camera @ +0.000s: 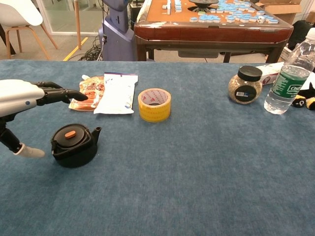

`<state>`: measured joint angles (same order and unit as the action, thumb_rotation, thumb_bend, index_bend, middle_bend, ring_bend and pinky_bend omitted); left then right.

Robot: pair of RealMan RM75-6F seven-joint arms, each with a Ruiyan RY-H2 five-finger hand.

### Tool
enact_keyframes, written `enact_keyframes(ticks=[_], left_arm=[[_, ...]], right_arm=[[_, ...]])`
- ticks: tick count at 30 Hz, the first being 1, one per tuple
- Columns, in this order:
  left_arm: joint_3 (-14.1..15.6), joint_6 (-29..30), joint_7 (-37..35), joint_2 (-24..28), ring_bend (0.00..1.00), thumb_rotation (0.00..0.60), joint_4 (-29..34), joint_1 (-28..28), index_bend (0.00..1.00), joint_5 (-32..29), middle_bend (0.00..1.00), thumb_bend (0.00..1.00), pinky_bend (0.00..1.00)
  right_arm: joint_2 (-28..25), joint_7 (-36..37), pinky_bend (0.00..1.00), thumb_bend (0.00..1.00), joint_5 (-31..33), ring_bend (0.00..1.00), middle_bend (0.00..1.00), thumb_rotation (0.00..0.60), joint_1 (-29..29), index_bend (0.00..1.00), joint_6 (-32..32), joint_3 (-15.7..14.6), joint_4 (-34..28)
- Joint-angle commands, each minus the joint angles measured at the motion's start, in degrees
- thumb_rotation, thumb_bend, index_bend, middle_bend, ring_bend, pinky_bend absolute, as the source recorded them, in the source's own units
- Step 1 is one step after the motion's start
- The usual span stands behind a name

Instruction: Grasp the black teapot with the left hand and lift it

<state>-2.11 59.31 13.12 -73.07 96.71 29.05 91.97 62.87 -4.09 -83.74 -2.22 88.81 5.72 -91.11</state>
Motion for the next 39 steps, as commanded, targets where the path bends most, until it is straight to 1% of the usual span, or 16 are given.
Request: enact_keyframes(ticks=[1, 18, 24, 30, 39], left_arm=[[-0.11, -0.97, 0.84, -0.44, 0.13, 0.600, 0.49, 0.75, 0.00, -0.92, 0.07, 0.13, 0.02], [-0.56, -3.51, 3.42, -2.85, 0.13, 0.600, 2.90, 3.72, 0.00, -4.96, 0.07, 0.13, 0.02], [-0.90, -4.89, 4.15, -4.55, 0.13, 0.600, 1.66, 5.12, 0.00, -6.64, 0.07, 0.13, 0.02], [-1.26, -5.00, 5.36, -5.64, 0.13, 0.600, 0.25, 5.79, 0.00, -8.43, 0.07, 0.13, 0.02], [-1.33, -4.37, 8.02, -5.18, 0.13, 0.600, -1.05, 5.82, 0.00, -11.50, 0.07, 0.13, 0.02]], right_arm=[[-0.06, 0.07, 0.31, 0.12, -0.03, 0.22, 0.28, 0.600, 0.04, 0.18, 0.00, -0.01, 0.01], [0.04, 1.64, 0.31, 0.12, 0.20, 0.22, 0.28, 0.600, 0.69, 0.18, 0.29, -0.05, 1.22], [0.10, 2.46, 0.31, 0.12, 0.20, 0.22, 0.27, 0.600, 0.83, 0.18, 0.25, -0.06, 1.83], [0.25, 3.08, 0.31, 0.12, 0.35, 0.22, 0.27, 0.600, 0.84, 0.18, 0.04, 0.02, 2.52], [0.55, 3.32, 0.31, 0.12, 0.37, 0.22, 0.27, 0.600, 0.57, 0.18, -0.44, 0.14, 3.12]])
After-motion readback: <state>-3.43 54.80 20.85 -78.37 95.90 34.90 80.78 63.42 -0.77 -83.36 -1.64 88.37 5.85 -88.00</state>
